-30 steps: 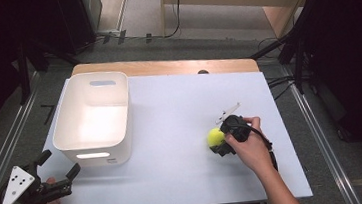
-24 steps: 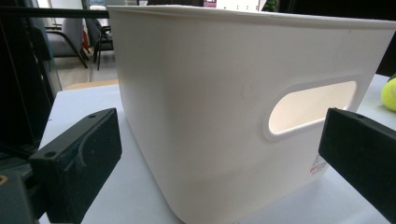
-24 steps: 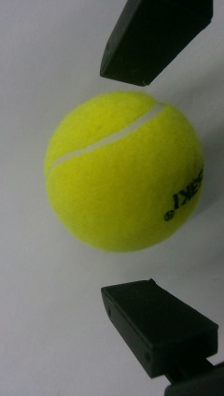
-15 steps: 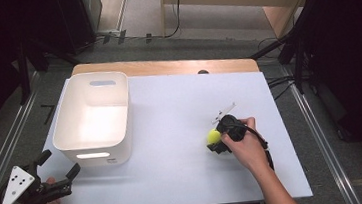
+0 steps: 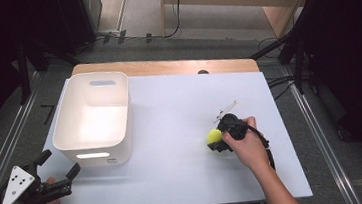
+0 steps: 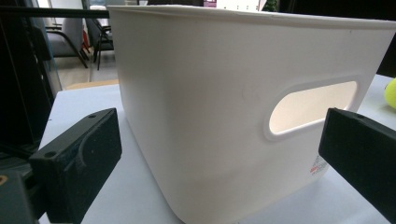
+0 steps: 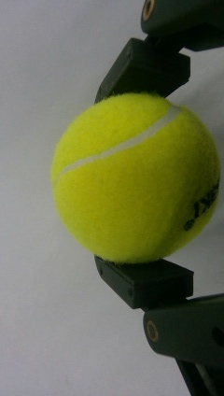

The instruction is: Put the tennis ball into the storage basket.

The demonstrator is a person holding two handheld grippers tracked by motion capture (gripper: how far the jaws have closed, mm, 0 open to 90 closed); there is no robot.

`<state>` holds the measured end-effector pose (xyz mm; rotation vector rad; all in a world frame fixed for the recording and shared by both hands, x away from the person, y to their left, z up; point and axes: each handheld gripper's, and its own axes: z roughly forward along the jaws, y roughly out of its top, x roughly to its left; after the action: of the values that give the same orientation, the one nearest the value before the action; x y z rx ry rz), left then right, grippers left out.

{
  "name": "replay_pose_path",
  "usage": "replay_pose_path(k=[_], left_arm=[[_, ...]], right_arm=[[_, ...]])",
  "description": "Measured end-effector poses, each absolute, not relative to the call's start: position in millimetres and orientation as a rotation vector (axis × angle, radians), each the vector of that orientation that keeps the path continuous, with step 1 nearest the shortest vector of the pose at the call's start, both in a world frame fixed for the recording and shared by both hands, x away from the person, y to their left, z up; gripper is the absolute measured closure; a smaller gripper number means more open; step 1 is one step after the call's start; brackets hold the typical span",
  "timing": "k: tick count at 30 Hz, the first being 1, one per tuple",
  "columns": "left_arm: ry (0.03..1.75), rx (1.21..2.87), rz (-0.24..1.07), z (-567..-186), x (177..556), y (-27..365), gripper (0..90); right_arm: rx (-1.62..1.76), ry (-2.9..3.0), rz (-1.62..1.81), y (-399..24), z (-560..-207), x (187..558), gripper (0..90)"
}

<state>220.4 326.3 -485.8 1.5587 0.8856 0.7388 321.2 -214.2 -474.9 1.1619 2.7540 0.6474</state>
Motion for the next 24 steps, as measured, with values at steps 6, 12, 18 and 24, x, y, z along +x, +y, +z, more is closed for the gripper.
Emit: replay_pose_path(k=[6, 12, 18, 24], left_arm=[[0.886, 1.557, 0.738, -486, 220, 326, 0.0], [0.881, 1.561, 0.739, -486, 221, 326, 0.0], [0.886, 1.559, 0.739, -486, 220, 326, 0.0], [0.885, 1.559, 0.738, -486, 220, 326, 0.0]], right_arm=[[1.147, 2.756, 0.645, -211, -469, 324, 23.4], [1.13, 2.773, 0.663, -205, -462, 325, 23.5], [1.111, 2.79, 0.692, -198, -457, 328, 23.5], [1.095, 2.79, 0.704, -190, -451, 331, 23.5]])
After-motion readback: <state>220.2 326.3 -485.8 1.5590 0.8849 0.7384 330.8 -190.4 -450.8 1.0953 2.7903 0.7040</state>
